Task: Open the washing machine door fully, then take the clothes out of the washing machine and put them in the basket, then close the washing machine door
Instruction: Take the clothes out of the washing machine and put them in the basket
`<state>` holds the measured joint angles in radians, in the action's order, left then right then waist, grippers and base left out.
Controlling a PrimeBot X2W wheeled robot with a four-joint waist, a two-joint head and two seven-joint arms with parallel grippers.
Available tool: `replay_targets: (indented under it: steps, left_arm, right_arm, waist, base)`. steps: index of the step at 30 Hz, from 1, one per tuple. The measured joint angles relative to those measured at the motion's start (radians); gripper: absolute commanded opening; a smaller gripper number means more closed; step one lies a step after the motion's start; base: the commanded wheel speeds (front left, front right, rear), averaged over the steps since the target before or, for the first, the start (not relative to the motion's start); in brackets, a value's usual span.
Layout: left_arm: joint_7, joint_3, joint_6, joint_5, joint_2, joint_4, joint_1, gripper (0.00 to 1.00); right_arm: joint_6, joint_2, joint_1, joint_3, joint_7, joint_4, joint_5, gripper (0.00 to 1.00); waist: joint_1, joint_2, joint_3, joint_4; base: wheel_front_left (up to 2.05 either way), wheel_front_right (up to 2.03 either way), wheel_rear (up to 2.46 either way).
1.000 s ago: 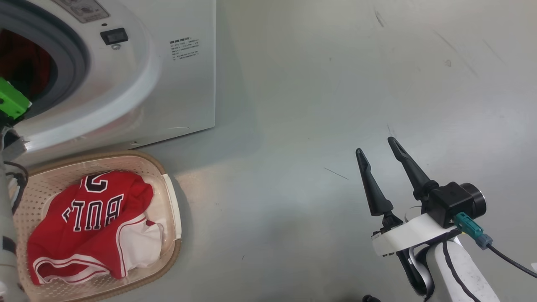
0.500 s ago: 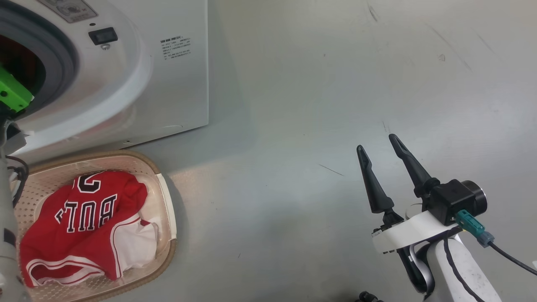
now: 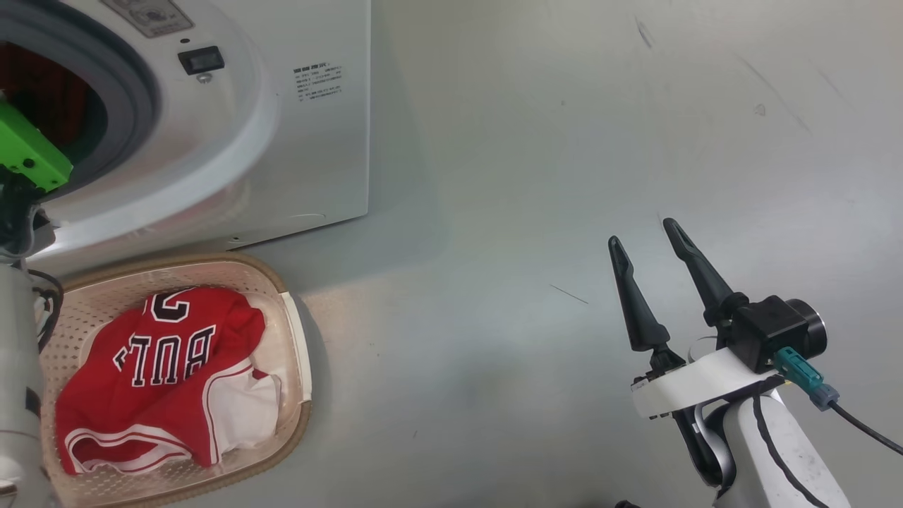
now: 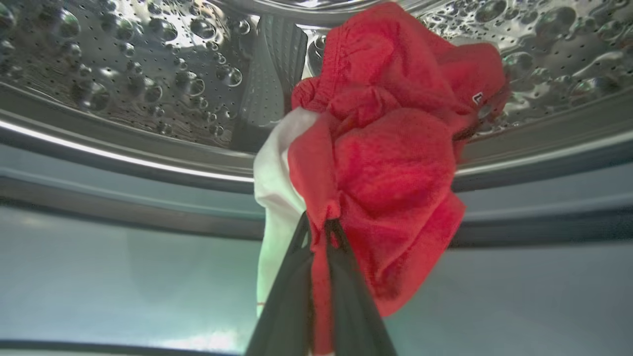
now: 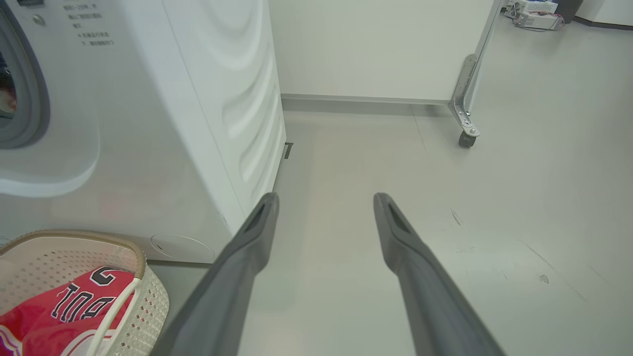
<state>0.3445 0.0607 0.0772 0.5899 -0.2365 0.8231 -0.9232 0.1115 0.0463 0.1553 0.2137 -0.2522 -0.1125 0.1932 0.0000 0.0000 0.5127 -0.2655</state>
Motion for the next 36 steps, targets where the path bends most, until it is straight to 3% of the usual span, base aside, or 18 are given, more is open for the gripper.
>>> replay_targets:
  steps: [18, 36]
  left_arm:
    - [-0.171, -0.100, 0.043, -0.056, 0.030, 0.011, 0.143, 0.00]
    - [-0.327, -0.209, 0.044, -0.107, 0.030, -0.052, 0.362, 0.00]
  right_arm:
    - [0.000, 0.001, -0.005, -0.022, 0.000, -0.031, 0.000, 1.00]
    - [0.000, 0.002, -0.064, -0.035, 0.000, -0.058, 0.000, 1.00]
  waist:
    - [0.0000, 0.0000, -0.109, 0.086]
    - [0.0000, 0.0000, -0.236, 0.164]
  base:
    - [0.00, 0.00, 0.00]
    - [0.00, 0.00, 0.00]
